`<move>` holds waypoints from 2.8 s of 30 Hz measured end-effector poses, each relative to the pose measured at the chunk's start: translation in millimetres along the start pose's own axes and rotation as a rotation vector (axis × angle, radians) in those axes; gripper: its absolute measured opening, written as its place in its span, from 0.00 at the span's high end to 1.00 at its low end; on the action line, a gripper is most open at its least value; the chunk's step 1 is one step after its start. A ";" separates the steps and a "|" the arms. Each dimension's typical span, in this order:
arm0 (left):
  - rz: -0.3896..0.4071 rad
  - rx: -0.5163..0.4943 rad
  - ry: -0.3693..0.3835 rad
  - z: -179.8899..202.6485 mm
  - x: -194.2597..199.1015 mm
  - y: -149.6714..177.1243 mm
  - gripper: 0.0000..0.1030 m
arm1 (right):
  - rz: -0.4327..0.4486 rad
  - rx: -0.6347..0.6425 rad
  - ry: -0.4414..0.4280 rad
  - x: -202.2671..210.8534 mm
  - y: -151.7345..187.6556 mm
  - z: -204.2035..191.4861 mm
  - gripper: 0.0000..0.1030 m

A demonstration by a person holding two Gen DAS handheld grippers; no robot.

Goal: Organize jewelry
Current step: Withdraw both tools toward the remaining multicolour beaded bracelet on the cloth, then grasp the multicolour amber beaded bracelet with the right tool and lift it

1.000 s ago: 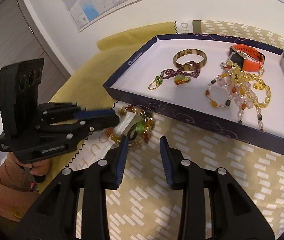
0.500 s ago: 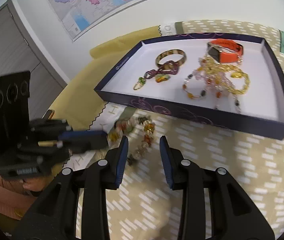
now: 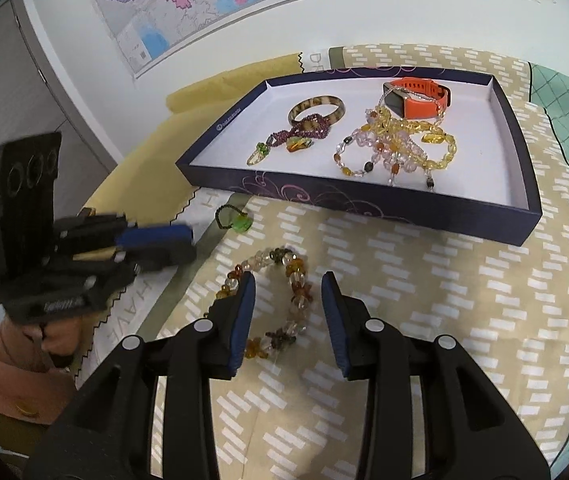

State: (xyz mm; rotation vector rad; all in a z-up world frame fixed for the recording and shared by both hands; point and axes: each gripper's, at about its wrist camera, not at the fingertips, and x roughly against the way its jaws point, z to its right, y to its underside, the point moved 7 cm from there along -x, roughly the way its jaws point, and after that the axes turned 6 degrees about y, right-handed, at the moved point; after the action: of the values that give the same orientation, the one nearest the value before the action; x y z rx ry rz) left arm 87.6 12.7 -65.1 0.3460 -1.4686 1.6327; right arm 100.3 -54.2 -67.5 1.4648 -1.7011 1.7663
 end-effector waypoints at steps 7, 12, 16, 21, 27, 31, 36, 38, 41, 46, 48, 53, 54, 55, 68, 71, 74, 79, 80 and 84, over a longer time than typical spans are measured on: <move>-0.012 -0.023 -0.047 -5.2 -17.1 -14.3 0.72 | -0.003 0.011 0.021 -2.1 -0.5 0.3 0.67; -0.042 -0.019 -0.044 -5.6 -27.0 -17.4 0.92 | -0.007 0.067 0.069 -5.3 -0.9 -6.8 0.66; -0.046 -0.033 -0.059 -1.0 -29.1 -16.1 0.96 | -0.008 0.130 0.134 -8.0 -0.2 -12.7 0.67; -0.038 -0.005 -0.033 0.3 -25.7 -13.5 0.97 | -0.005 0.159 0.191 -7.8 0.9 -11.5 0.89; -0.022 0.005 -0.010 3.8 -16.0 -9.0 0.97 | 0.011 0.070 0.077 2.1 1.2 -9.0 0.90; -0.012 0.006 0.000 4.3 -7.2 -5.9 0.97 | 0.022 0.011 -0.008 15.0 3.0 -6.8 0.90; -0.024 0.016 -0.001 1.3 -6.6 0.4 0.97 | -0.014 0.038 0.029 14.4 12.1 -5.9 0.87; -0.027 0.025 0.001 0.0 -8.4 1.4 0.97 | -0.018 0.066 0.071 10.6 14.0 -7.0 0.80; -0.032 0.023 -0.007 0.0 -10.4 1.4 0.91 | -0.010 0.120 0.114 5.8 13.9 -14.8 0.76; -0.045 -0.001 -0.024 2.2 -17.1 -1.4 0.86 | -0.009 0.182 0.165 -2.5 11.4 -21.9 0.76; -0.048 -0.005 -0.023 2.7 -19.4 -2.1 0.86 | -0.008 0.186 0.184 -3.6 10.6 -20.3 0.89; -0.052 0.007 -0.034 -0.2 -22.5 -5.2 0.95 | 0.007 0.143 0.140 -0.2 9.2 -15.2 0.90; -0.051 0.008 -0.037 -0.9 -22.5 -5.6 0.97 | 0.013 0.126 0.123 1.3 7.8 -14.5 0.90; -0.050 0.007 -0.040 -0.9 -22.3 -6.0 0.97 | 0.022 0.108 0.108 3.7 6.7 -13.3 0.90; 0.028 0.007 -0.012 7.9 6.4 -18.1 0.97 | 0.122 0.087 0.041 41.8 -14.6 -23.3 0.90; 0.044 0.006 -0.009 9.0 12.9 -21.3 0.97 | 0.136 0.096 0.046 47.1 -17.4 -25.5 0.90; 0.061 0.001 -0.006 10.9 20.1 -25.1 0.97 | 0.155 0.104 0.050 54.4 -21.4 -27.5 0.90; 0.085 -0.013 -0.004 14.2 27.6 -32.7 0.97 | 0.184 0.112 0.068 64.8 -29.8 -26.8 0.90; 0.088 -0.015 -0.004 14.8 28.8 -33.6 0.97 | 0.189 0.111 0.070 67.0 -31.8 -25.9 0.90; 0.106 -0.021 -0.006 15.6 33.5 -39.0 0.97 | 0.206 0.116 0.076 72.4 -37.8 -24.6 0.90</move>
State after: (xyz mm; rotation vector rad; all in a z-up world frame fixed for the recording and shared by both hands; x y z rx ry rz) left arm 92.5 9.0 -11.7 0.2663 -1.5299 1.6998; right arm 86.1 -53.6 16.6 1.2872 -1.7929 2.0303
